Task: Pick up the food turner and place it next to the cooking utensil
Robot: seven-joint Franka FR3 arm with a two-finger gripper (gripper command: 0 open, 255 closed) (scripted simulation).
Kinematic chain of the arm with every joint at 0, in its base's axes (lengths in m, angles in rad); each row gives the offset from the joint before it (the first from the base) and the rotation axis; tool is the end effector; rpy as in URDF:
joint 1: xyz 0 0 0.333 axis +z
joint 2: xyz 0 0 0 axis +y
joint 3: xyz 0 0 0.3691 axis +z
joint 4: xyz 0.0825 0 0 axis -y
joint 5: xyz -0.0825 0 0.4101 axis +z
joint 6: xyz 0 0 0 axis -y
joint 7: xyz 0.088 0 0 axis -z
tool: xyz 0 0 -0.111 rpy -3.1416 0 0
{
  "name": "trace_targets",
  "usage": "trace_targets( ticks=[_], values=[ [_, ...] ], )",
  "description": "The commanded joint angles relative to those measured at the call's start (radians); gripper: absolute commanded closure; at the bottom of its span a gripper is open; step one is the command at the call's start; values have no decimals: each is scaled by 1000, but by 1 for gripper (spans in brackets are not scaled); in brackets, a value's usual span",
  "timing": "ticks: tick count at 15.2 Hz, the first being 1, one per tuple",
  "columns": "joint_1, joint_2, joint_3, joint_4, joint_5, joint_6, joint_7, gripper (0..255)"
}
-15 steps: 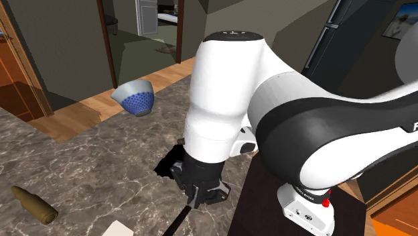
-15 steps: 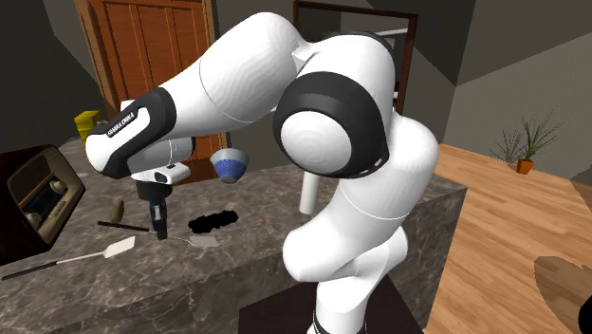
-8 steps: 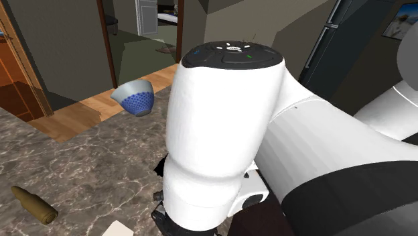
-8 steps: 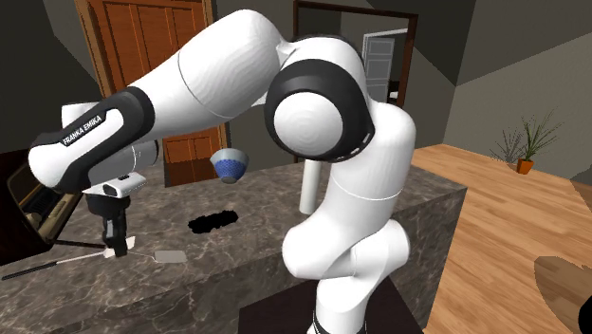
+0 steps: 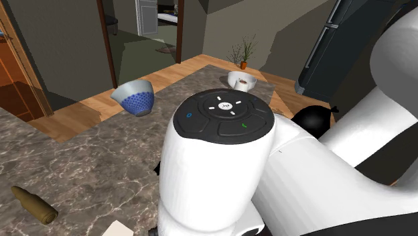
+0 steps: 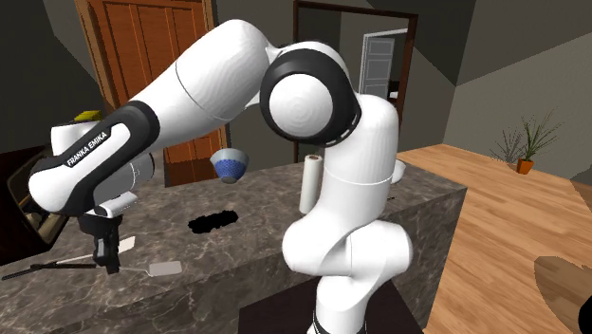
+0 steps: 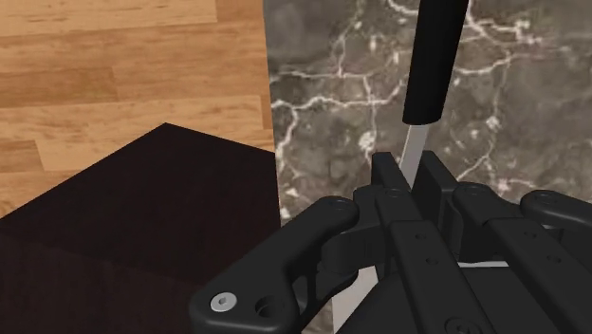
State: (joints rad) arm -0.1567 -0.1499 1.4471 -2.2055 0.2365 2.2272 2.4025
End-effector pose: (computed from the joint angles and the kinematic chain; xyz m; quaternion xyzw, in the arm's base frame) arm 0.1322 0.5353 0.4251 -0.8104 0.5850 0.0269 0.0186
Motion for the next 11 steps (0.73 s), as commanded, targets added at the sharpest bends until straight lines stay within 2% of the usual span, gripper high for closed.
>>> trace_targets(
  ticks=[1, 2, 4, 6, 7, 11],
  values=[
    [-70, 33, 80, -12, -37, 31, 27, 255],
    [-131, 46, 144, -19, -51, 46, 37, 255],
    [-247, 26, 260, -30, -23, 69, 17, 255],
    [-309, -16, 319, -38, 37, 86, -26, 255],
    [-335, -34, 345, -42, 61, 95, -43, 255],
    [-333, -35, 344, -42, 62, 95, -44, 255]
  ],
)
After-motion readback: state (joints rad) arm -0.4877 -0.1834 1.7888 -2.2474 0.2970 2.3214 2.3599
